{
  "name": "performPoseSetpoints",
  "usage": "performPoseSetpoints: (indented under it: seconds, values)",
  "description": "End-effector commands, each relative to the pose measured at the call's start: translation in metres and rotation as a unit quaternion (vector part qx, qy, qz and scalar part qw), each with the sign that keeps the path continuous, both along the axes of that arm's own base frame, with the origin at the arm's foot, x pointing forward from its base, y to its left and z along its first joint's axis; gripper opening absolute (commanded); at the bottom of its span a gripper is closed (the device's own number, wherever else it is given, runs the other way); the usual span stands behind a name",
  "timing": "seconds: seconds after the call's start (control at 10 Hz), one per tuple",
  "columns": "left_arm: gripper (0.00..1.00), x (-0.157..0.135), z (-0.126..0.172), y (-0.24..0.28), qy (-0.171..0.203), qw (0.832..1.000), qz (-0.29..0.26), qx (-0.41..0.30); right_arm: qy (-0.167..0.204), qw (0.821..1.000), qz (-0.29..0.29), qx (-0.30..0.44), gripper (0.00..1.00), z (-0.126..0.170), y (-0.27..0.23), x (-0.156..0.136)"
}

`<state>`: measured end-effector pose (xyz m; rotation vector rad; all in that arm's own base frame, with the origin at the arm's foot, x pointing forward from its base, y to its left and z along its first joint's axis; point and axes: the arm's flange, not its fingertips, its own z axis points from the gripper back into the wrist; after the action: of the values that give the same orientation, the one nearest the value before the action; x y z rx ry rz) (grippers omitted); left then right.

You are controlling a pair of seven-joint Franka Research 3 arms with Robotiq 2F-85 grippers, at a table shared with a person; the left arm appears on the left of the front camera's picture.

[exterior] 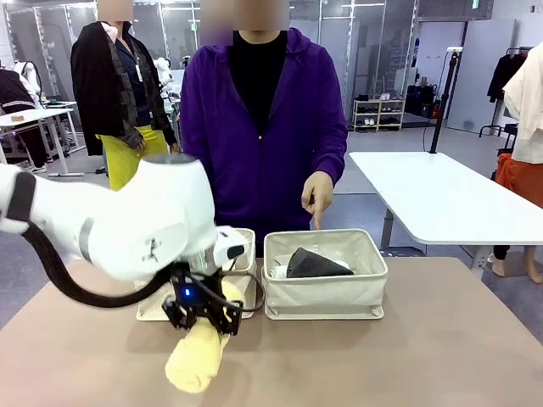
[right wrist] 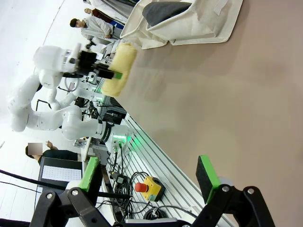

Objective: Divide the towels into two baskets.
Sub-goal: Pick up one hotel-folded towel from the bottom of the table and place it in the Fabric basket indicated by the person.

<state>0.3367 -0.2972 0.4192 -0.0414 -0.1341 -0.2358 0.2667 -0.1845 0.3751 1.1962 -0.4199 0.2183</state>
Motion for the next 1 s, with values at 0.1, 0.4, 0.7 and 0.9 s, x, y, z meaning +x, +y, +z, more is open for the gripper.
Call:
performPoseSetpoints:
  seconds: [0.1, 0.4, 0.7, 0.9]
  values:
    - [0.32, -0.005, 0.049, 0.008, -0.034, 0.994, -0.102, 0.024, -0.005, 1.0, -0.002, 0.007, 1.0, 0.004, 0.0, 0.0]
    - [0.32, -0.009, 0.056, 0.002, -0.032, 0.994, -0.099, 0.017, -0.005, 1.0, -0.002, 0.007, 1.0, 0.004, 0.0, 0.0]
    - [0.38, -0.007, 0.055, 0.006, -0.032, 0.995, -0.094, 0.014, -0.005, 1.0, -0.002, 0.007, 1.0, 0.004, 0.0, 0.0]
    - [0.38, 0.018, 0.088, -0.037, -0.092, 0.962, -0.241, 0.091, -0.005, 1.0, -0.002, 0.007, 1.0, 0.004, 0.0, 0.0]
